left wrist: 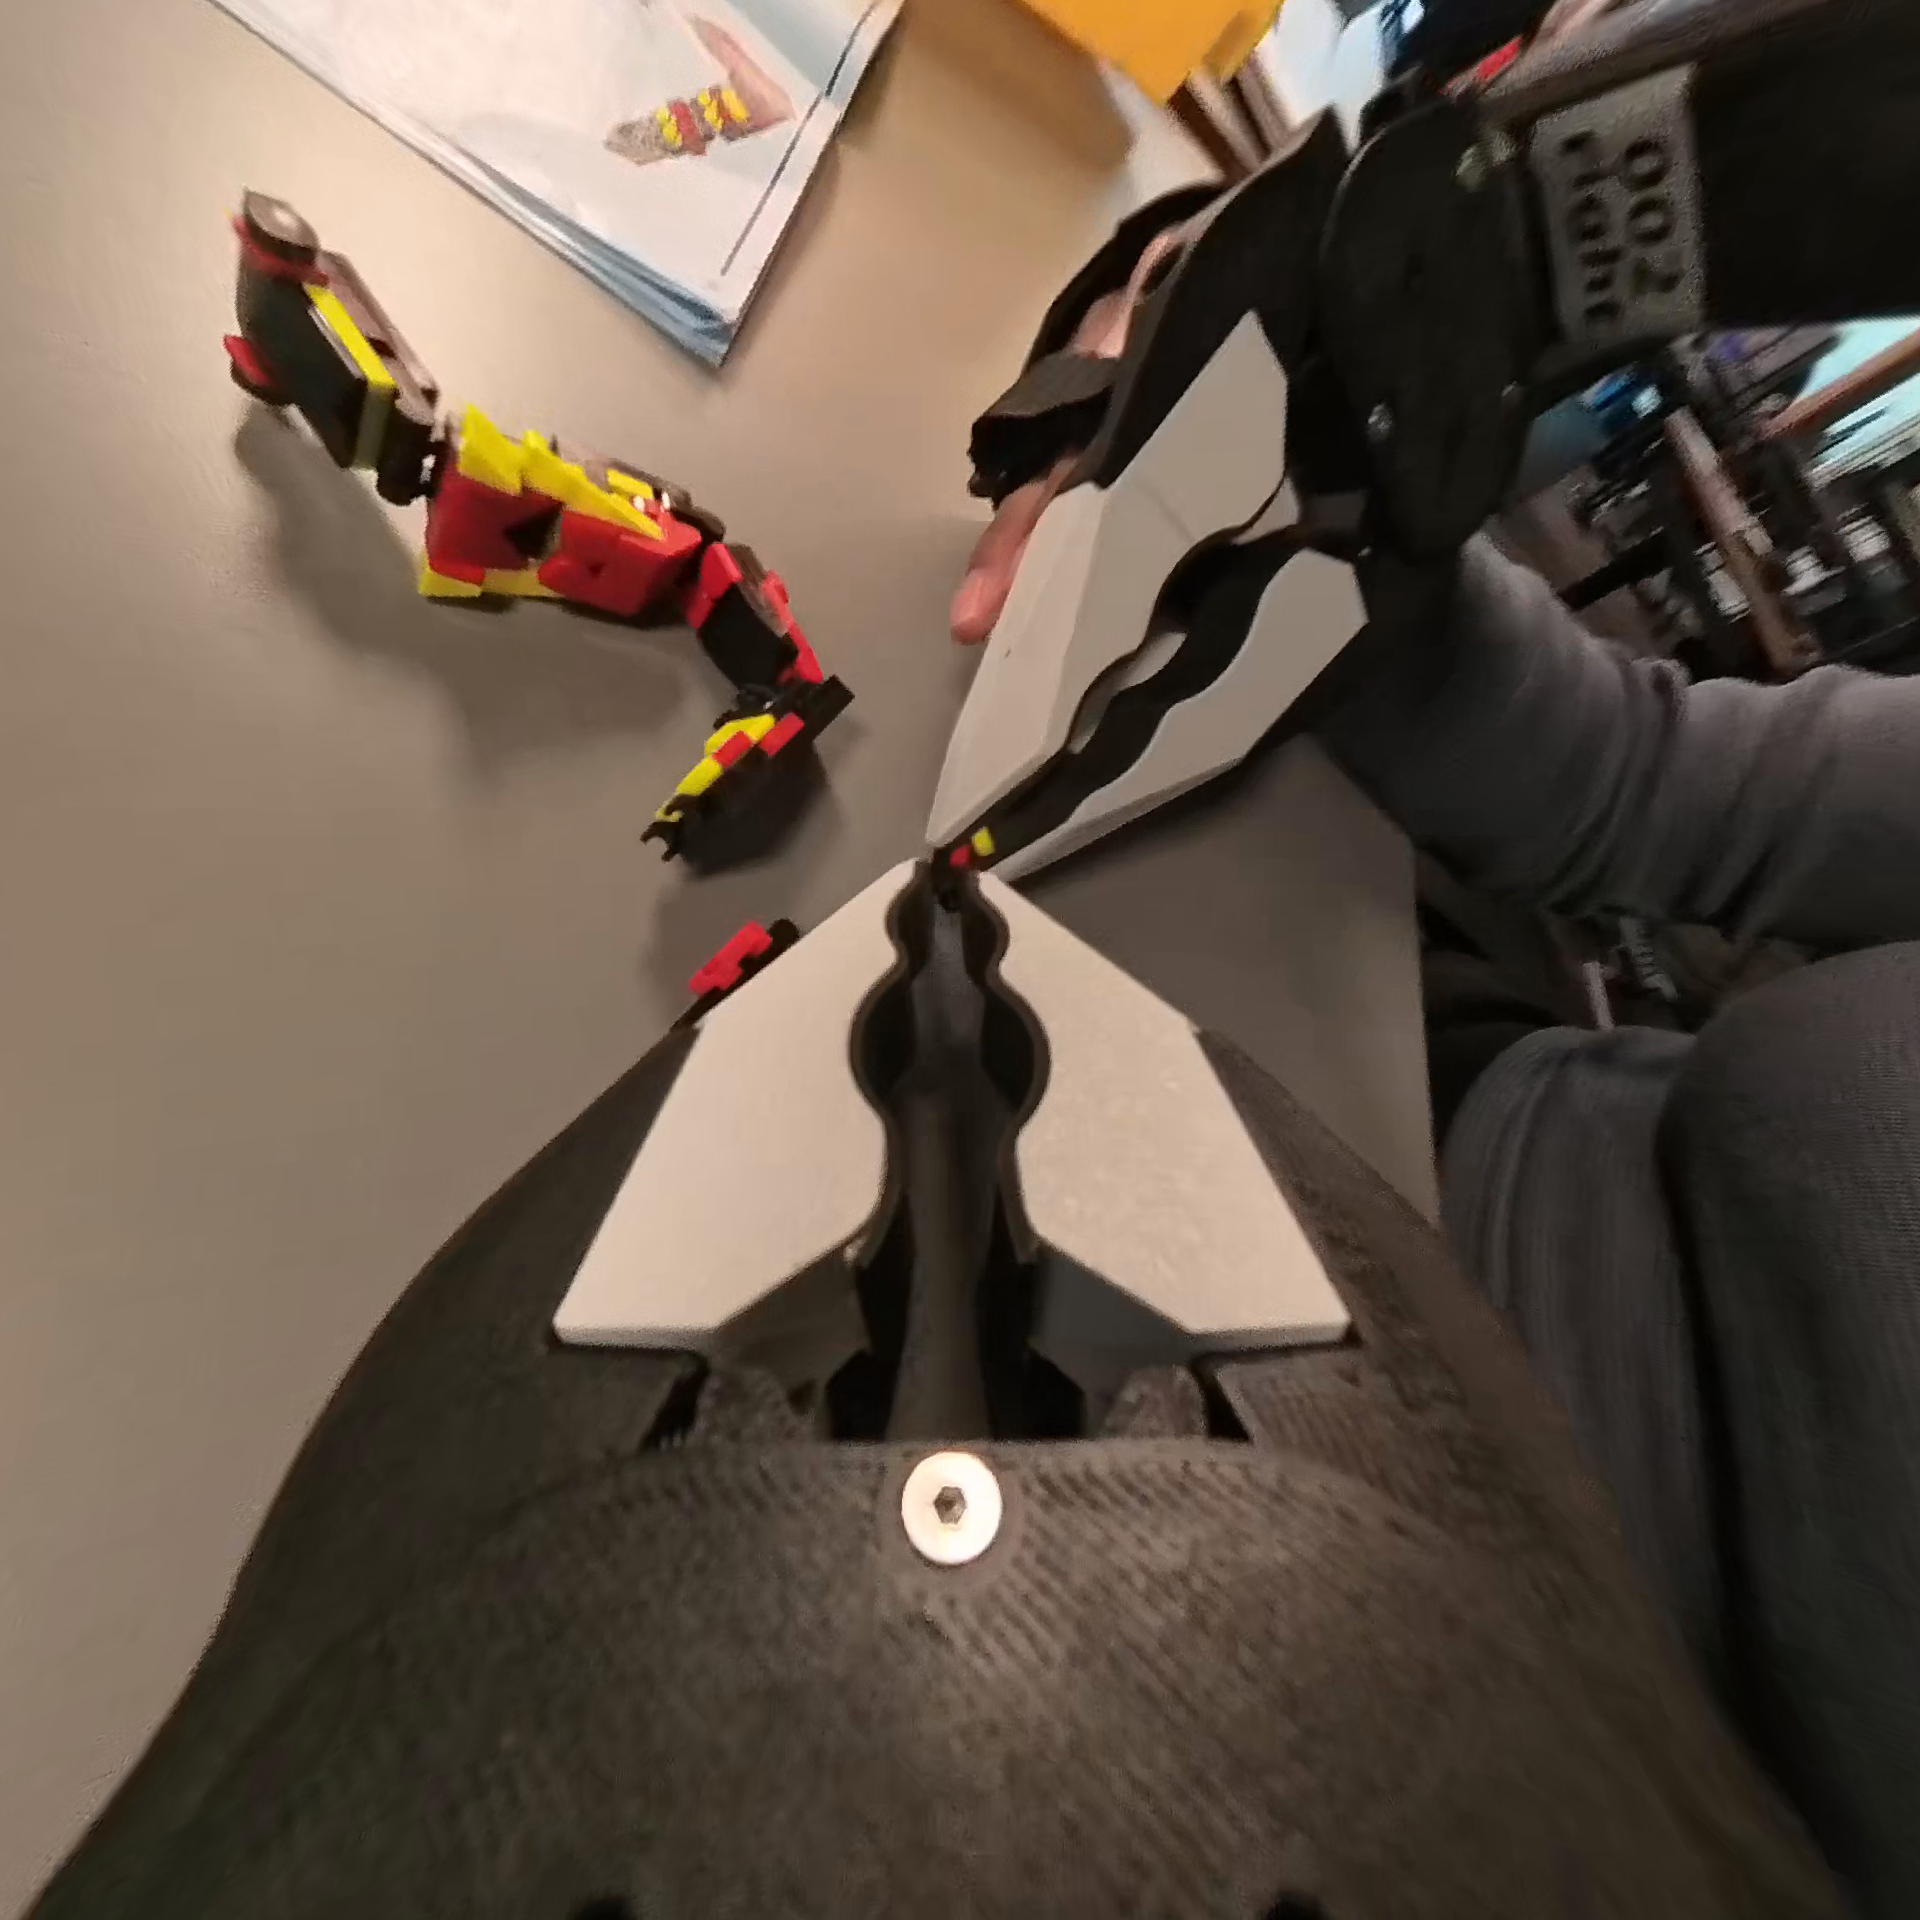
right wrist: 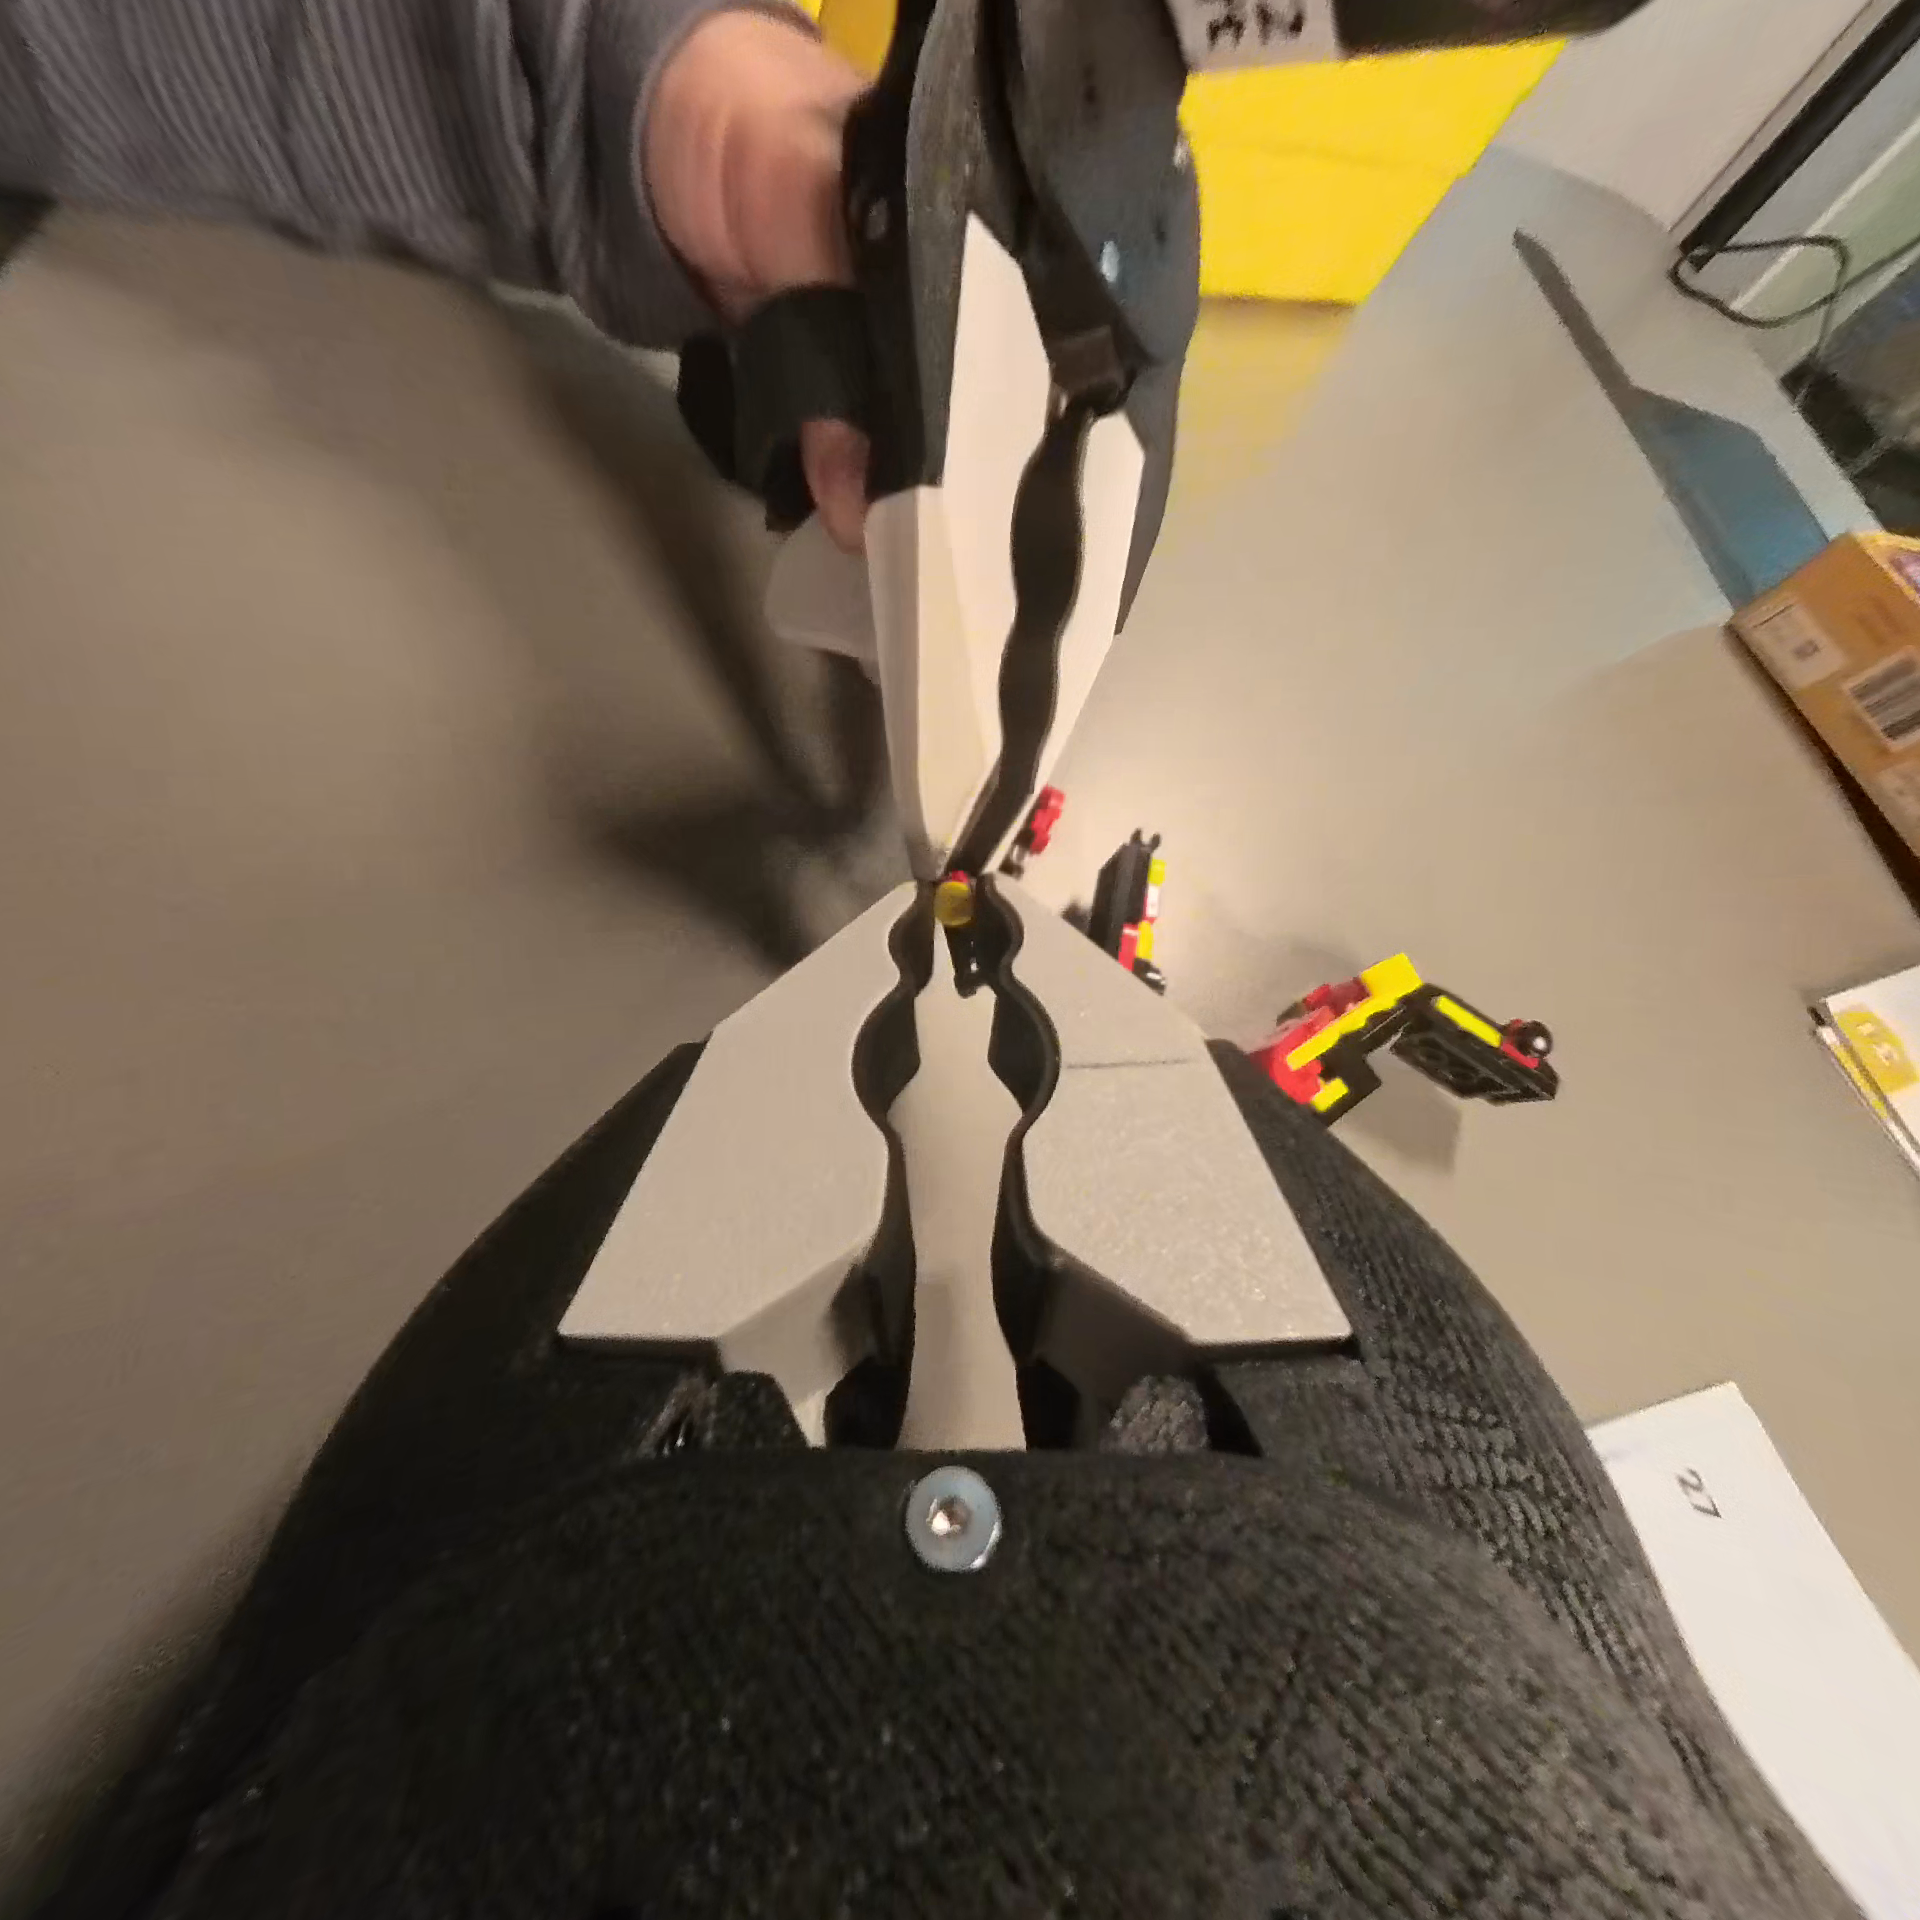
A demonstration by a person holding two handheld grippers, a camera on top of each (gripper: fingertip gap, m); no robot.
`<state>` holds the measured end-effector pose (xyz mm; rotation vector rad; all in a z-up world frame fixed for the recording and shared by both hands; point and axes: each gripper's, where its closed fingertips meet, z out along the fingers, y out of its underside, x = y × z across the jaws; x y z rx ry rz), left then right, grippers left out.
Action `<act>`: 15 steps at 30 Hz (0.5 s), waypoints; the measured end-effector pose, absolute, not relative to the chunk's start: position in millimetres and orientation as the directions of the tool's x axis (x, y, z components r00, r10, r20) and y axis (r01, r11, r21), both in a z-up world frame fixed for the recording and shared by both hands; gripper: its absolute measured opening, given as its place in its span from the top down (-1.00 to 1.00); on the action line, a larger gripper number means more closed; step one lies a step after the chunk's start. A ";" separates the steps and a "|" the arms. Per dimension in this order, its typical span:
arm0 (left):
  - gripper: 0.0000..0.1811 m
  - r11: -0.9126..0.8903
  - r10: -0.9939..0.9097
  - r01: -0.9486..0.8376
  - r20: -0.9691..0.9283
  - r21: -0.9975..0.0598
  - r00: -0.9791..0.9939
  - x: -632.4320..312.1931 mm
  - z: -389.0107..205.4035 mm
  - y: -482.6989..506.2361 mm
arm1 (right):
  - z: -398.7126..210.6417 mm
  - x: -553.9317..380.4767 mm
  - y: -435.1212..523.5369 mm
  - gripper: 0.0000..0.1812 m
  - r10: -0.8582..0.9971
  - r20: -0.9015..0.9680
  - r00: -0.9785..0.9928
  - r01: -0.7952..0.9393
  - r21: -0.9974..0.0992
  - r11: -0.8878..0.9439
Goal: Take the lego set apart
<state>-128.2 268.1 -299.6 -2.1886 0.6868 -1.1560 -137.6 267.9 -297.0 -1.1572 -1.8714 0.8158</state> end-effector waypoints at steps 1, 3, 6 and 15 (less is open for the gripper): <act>0.95 -0.717 -0.656 -0.152 0.585 -0.680 0.477 -128.5 -295.9 267.8 | -293.4 -137.9 267.6 0.94 0.919 0.273 -0.284 0.403 -0.836 0.373; 0.96 -0.747 -0.626 -0.104 0.642 -0.657 0.442 -129.2 -292.2 267.7 | -290.4 -138.8 267.4 0.94 0.913 0.298 -0.277 0.384 -0.837 0.390; 0.97 -0.798 -0.560 -0.024 0.728 -0.602 0.395 -132.6 -289.4 270.9 | -288.3 -142.2 270.6 0.95 0.865 0.436 -0.248 0.386 -0.775 0.501; 0.98 -0.825 -0.507 0.078 0.793 -0.560 0.337 -140.8 -280.3 276.4 | -278.2 -149.9 276.0 0.95 0.622 0.759 -0.192 0.429 -0.505 0.749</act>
